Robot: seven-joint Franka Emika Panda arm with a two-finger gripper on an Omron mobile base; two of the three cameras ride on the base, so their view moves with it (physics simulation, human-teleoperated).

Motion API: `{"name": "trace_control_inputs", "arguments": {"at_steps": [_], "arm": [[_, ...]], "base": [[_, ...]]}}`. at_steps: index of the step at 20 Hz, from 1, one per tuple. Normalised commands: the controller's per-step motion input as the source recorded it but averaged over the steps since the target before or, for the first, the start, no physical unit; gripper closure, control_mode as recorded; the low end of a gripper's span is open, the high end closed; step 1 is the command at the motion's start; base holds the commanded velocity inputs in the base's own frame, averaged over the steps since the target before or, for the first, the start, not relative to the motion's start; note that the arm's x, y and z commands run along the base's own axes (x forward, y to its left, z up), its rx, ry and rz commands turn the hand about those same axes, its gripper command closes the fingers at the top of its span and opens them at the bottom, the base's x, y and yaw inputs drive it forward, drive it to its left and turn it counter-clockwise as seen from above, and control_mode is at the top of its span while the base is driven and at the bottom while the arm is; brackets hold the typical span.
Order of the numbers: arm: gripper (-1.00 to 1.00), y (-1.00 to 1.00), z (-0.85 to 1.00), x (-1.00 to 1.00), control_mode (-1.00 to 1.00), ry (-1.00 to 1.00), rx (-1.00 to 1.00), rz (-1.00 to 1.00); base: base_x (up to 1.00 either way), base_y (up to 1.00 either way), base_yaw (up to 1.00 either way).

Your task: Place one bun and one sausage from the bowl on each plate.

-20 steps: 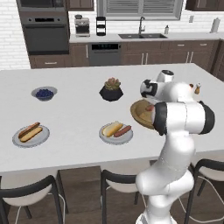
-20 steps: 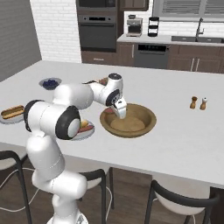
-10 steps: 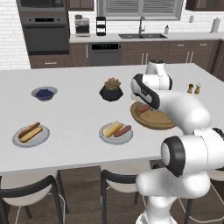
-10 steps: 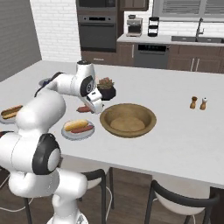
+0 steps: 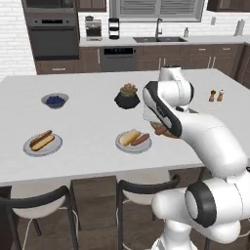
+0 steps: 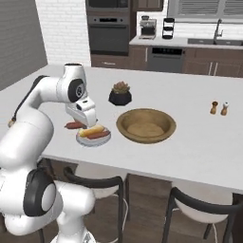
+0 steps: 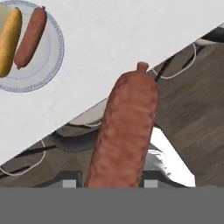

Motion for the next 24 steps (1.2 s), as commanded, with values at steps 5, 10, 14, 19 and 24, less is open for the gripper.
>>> {"name": "trace_control_inputs", "arguments": {"at_steps": [5,10,14,19,24], "arm": [[1.00,0.00,0.00,0.00,1.00,0.00,0.00,0.00],[1.00,0.00,0.00,0.00,1.00,0.00,0.00,0.00],[1.00,0.00,0.00,0.00,1.00,0.00,0.00,0.00],[1.00,0.15,-0.01,0.40,-1.00,0.00,0.00,-0.01],[1.00,-0.08,-0.56,0.48,-1.00,-0.05,0.02,0.07]], "base": [[-0.23,1.00,-0.06],[0.22,1.00,-0.18],[0.74,1.00,-0.21],[0.40,0.21,-0.05],[0.00,0.00,0.00]]}}
